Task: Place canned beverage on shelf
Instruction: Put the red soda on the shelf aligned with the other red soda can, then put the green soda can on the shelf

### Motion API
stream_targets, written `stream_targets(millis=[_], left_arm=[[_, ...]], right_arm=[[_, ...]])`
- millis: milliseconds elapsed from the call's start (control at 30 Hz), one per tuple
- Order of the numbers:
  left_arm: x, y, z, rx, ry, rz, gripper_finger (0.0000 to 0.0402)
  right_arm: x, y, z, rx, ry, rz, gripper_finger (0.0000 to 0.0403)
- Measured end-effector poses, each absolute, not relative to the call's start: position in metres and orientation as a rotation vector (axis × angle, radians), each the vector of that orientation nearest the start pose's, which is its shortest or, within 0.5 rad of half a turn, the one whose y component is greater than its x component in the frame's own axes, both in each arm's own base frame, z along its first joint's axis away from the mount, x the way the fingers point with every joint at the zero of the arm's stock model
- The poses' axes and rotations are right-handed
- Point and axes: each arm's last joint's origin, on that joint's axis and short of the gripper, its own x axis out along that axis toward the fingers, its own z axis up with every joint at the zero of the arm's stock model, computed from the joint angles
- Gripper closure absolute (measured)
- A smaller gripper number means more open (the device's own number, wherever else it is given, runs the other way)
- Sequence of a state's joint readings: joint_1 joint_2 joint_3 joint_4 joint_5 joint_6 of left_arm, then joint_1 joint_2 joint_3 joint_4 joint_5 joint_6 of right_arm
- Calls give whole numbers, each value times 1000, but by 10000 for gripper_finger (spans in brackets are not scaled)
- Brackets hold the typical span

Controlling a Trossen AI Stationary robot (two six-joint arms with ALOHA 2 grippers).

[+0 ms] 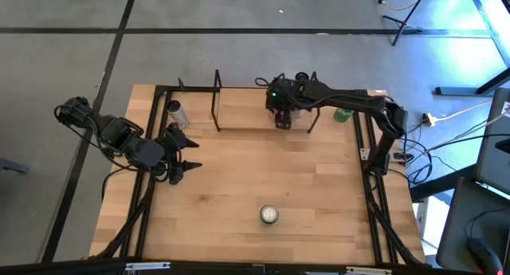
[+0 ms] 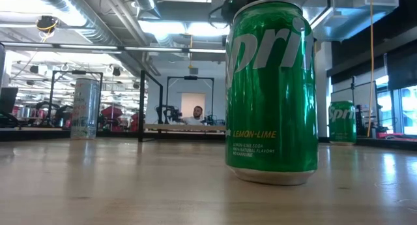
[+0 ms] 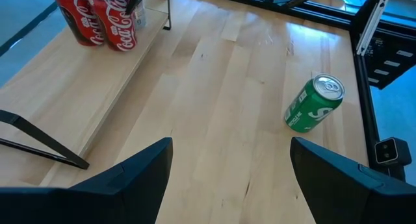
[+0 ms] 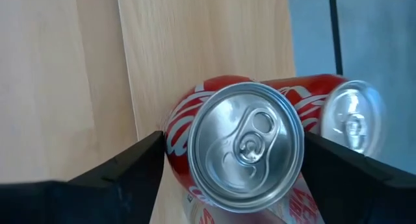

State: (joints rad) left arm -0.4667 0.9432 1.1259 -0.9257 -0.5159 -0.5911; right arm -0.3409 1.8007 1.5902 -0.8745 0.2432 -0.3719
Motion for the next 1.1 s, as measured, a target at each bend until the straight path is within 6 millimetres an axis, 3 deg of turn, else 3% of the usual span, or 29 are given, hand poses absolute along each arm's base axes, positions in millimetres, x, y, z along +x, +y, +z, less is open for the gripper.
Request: stream_targets(millis=[233, 700, 967, 1100], left_arm=[[152, -61, 358, -219, 612, 234, 104], [152, -61, 358, -220, 612, 235, 104], [152, -61, 358, -220, 611, 235, 104], [153, -61, 358, -221, 610, 234, 104]], right_arm=[[352, -124, 290, -295, 1163, -317, 83], [357, -128, 281, -320, 1201, -358, 82], [355, -118, 312, -299, 1177, -369, 81], [352, -95, 334, -123, 1144, -283, 81]])
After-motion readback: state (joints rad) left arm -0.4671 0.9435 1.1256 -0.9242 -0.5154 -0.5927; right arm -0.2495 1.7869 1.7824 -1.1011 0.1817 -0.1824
